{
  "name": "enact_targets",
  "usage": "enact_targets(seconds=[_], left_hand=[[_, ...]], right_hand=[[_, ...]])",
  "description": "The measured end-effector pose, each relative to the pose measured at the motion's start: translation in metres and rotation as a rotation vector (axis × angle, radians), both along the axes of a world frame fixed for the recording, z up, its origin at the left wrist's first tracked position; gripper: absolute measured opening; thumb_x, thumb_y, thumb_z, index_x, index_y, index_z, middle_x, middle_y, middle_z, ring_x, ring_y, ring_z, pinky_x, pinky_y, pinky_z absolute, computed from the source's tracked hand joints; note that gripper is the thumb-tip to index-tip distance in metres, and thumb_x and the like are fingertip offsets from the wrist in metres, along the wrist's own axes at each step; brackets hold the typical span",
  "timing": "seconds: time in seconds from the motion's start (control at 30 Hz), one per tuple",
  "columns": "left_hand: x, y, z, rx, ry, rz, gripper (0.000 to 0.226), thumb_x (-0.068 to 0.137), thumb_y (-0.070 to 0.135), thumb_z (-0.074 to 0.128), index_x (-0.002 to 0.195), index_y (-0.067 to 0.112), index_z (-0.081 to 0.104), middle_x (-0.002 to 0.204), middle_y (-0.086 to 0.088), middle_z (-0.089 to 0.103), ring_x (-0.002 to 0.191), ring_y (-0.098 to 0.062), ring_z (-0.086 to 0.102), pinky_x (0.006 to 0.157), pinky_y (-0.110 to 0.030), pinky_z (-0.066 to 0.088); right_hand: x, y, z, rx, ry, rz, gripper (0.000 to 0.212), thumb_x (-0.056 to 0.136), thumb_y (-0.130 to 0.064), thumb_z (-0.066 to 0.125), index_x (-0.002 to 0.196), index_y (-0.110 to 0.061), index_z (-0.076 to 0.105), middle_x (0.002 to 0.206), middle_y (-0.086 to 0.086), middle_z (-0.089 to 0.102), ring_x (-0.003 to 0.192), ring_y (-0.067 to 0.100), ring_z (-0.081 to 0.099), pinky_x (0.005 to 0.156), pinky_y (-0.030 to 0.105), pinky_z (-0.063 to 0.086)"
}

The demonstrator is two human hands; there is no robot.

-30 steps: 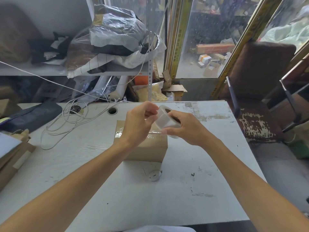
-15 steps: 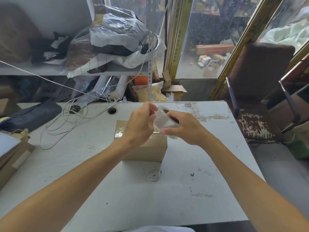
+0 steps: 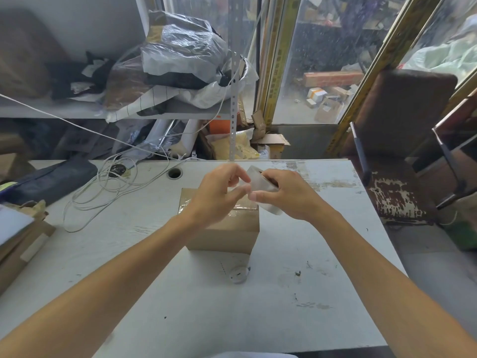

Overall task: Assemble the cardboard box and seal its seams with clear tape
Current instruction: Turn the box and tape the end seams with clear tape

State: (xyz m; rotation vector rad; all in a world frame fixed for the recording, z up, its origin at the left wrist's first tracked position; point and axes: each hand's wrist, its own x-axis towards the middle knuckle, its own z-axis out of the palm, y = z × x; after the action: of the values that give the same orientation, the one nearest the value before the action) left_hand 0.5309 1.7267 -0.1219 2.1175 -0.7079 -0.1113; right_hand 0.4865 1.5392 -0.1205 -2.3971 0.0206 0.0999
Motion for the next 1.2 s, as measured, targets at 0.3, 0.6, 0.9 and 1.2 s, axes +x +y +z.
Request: enact_targets(seconds=[0.3,0.6,0.9,1.2], left_hand=[[-0.001,0.002,-0.004,-0.099,0.12,0.153,0.016,0.09,0.006,0.065,0.078,0.017,0.062,0.073,0.001,0.068,0.07,-0.012,0.064,0.07,-0.034,0.054],[0.04,0.048,0.029,-0.241,0.144,0.234,0.017,0.092,0.003,0.065,0.083,0.018,0.064,0.077,-0.01,0.069,0.067,-0.015,0.062,0.069,-0.026,0.056],[0.01,0.018,-0.006,-0.142,0.126,0.049,0.028,0.087,0.022,0.074,0.115,0.028,0.07,0.08,0.007,0.062,0.073,-0.01,0.06,0.08,-0.038,0.055],[-0.009,0.009,-0.021,-0.05,-0.068,0.0,0.054,0.096,0.028,0.062,0.147,0.028,0.044,0.125,-0.003,0.048,0.111,-0.012,0.051,0.089,-0.012,0.047]], right_hand=[[0.002,0.007,0.009,-0.116,0.023,-0.021,0.04,0.079,-0.06,0.068,0.097,-0.026,0.058,0.086,-0.012,0.058,0.074,0.009,0.057,0.06,0.02,0.045],[-0.012,-0.02,-0.007,-0.192,0.058,-0.116,0.05,0.08,-0.06,0.067,0.092,-0.012,0.067,0.086,0.003,0.064,0.077,0.019,0.059,0.069,0.038,0.052],[-0.006,0.003,0.01,0.071,-0.095,-0.091,0.031,0.081,-0.048,0.072,0.098,-0.025,0.058,0.087,-0.017,0.056,0.078,0.01,0.058,0.06,0.015,0.046],[-0.001,0.009,0.012,0.082,-0.149,-0.032,0.036,0.079,-0.051,0.073,0.096,-0.023,0.058,0.083,-0.016,0.057,0.071,0.006,0.059,0.058,0.008,0.046]])
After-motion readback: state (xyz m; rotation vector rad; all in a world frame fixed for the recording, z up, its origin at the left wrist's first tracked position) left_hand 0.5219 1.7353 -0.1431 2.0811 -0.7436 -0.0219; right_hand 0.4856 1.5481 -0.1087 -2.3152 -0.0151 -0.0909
